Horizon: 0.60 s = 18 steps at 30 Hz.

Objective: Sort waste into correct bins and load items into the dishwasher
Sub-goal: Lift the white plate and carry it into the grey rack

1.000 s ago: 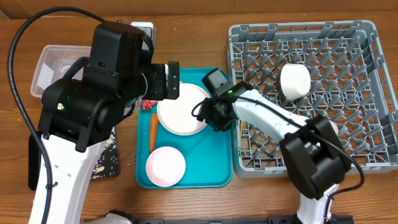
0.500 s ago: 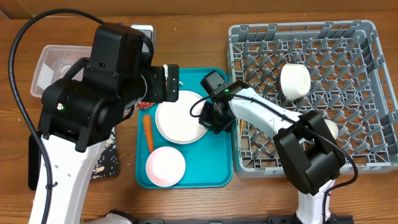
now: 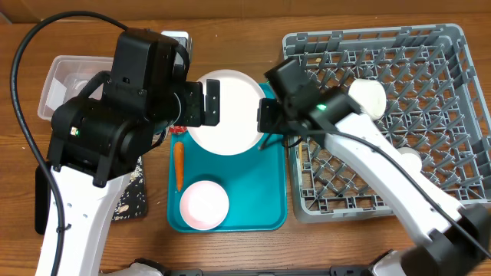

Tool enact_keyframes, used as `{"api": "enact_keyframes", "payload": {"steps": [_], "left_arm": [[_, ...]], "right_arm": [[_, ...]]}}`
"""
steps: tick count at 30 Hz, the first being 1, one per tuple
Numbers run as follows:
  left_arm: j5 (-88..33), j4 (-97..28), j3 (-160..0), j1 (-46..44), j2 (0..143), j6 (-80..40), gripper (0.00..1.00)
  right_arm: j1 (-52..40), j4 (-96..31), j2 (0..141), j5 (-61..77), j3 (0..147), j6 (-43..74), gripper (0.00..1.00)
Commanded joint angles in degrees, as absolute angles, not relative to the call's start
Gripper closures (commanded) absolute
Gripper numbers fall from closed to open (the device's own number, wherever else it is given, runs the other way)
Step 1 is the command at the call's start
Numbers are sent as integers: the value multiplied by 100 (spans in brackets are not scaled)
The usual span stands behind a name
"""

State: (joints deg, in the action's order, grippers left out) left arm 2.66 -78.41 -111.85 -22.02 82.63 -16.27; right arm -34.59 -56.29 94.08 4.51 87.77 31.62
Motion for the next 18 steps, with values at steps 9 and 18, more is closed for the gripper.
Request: {"api": "enact_keyframes", "payload": {"steps": [9, 18], "left_arm": [[362, -7950, -11229, -2176, 8237, -1533, 0], [390, -7883, -11229, -2176, 8239, -1535, 0]], "right_arm": [[-2825, -6134, 9314, -2427, 8820, 2547, 96], [-1061, -5225, 9284, -4646, 8820, 2322, 96]]}}
